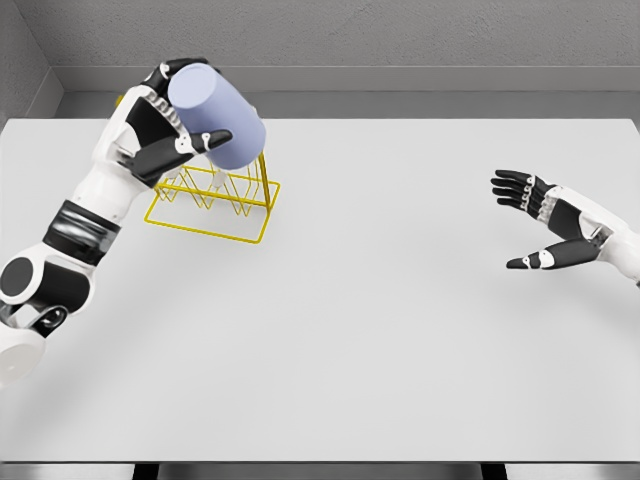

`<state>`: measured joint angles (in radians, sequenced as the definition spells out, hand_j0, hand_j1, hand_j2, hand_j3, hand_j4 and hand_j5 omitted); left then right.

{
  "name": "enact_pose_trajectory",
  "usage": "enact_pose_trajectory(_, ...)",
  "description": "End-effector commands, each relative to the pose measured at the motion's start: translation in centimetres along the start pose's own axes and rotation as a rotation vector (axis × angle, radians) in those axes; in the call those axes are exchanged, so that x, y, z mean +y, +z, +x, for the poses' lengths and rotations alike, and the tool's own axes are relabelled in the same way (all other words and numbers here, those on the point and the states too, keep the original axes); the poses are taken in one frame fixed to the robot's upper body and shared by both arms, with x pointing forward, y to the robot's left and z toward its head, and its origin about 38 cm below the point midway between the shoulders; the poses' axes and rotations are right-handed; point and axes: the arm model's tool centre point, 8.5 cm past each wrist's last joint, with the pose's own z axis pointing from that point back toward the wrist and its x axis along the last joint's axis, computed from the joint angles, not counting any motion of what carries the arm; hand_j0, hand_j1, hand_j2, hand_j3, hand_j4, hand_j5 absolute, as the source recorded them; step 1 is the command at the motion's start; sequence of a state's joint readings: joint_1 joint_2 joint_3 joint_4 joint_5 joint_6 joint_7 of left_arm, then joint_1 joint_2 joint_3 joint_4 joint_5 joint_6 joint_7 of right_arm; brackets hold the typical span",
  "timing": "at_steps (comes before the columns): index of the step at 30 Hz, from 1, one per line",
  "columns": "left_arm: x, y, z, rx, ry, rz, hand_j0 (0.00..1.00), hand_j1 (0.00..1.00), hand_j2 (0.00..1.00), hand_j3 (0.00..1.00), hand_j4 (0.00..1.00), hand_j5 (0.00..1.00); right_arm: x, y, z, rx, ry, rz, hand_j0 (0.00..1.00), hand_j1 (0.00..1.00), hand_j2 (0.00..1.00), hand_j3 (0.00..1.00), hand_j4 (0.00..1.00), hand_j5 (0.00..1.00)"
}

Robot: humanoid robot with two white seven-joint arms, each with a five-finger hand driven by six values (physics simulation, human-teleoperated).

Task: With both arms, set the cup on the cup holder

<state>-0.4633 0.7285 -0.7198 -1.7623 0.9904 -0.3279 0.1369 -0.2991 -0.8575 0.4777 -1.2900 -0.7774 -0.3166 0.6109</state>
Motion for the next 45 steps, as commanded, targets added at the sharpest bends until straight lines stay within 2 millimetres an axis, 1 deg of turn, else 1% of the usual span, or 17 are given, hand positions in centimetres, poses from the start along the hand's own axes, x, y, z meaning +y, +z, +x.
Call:
enact_pose_trajectory(1,0.1,0.0,-0.1,0.018,0.0,0.003,0.53,0.53,0.53,0.53,0.53,0.53,0.0,0.0,0.0,-0.002,-0.005,-0.002,1.0,1.0,1.0,1.0,1.0,1.0)
enact_pose_trajectory(16,0.8,0.4,-0.5,0.052,-0.014,0.026,0.53,0.53,0.53,0.53,0.53,0.53,-0.1,0.0,0.1,-0.002,-0.003,-0.002,1.0,1.0,1.0,1.0,1.0,1.0)
enact_pose_trajectory(20,1.4,0.7,0.0,0.057,-0.019,0.035,0.54,0.54,0.54,0.54,0.54,0.54,-0.1,0.0,0.1,-0.002,-0.003,-0.002,1.0,1.0,1.0,1.0,1.0,1.0)
enact_pose_trajectory(24,1.5,0.8,-0.1,0.062,-0.017,0.039,0.54,0.54,0.54,0.54,0.54,0.54,-0.1,0.0,0.1,-0.002,-0.003,-0.002,1.0,1.0,1.0,1.0,1.0,1.0)
enact_pose_trajectory(29,2.0,1.0,0.3,0.068,-0.021,0.048,0.54,0.54,0.54,0.54,0.54,0.54,-0.1,0.0,0.1,-0.002,-0.004,-0.003,1.0,1.0,1.0,1.0,1.0,1.0)
enact_pose_trajectory(33,2.1,1.0,0.3,0.068,-0.02,0.049,0.56,0.56,0.56,0.56,0.56,0.56,-0.2,0.1,0.0,0.0,-0.003,-0.003,1.0,1.0,1.0,1.0,1.0,1.0)
enact_pose_trajectory(45,2.1,1.0,0.4,0.067,-0.021,0.048,0.57,0.57,0.57,0.57,0.57,0.57,-0.1,0.0,0.0,-0.002,-0.005,-0.003,1.0,1.0,1.0,1.0,1.0,1.0)
